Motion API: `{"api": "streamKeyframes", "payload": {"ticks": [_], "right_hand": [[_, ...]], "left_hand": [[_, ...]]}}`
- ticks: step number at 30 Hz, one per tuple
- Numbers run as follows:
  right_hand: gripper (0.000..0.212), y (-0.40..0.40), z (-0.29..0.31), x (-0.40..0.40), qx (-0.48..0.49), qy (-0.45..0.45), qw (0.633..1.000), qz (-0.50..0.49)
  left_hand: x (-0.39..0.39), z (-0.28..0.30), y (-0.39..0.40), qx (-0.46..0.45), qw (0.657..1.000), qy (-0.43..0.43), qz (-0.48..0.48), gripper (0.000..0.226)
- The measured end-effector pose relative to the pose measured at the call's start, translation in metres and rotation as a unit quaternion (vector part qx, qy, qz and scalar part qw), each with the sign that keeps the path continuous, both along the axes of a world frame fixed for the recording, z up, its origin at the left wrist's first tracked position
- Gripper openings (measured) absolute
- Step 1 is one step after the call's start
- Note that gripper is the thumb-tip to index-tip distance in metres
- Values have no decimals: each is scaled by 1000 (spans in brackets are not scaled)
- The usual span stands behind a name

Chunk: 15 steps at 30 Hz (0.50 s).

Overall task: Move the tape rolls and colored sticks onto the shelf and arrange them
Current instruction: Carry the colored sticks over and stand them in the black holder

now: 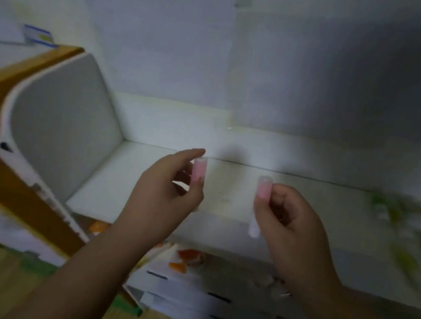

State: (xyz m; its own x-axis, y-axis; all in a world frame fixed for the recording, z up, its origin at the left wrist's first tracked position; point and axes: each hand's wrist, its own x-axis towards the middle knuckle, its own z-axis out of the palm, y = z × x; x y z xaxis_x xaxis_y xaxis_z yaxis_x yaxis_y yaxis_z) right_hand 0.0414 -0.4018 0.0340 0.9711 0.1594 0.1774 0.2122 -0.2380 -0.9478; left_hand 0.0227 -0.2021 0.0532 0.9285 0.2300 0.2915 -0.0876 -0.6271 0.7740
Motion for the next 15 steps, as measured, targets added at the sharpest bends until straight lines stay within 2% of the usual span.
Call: {"api": "streamKeyframes", "payload": {"ticks": [5, 9, 12, 15], "right_hand": [[32, 84, 14, -40, -5, -12, 1000, 6], [31, 151, 17, -70, -23, -18, 999, 19], [32, 198, 18, -94, -51, -21, 997, 52], [24, 241, 21, -116, -58, -26, 994, 88]], "left_hand": [[-55, 5, 76, -33, 998, -45, 26, 34], [-109, 9, 133, 21, 997, -68, 35, 35], [-143, 9, 179, 21, 995, -76, 55, 37], [-174, 6, 225, 36, 991, -88, 89, 39]]}}
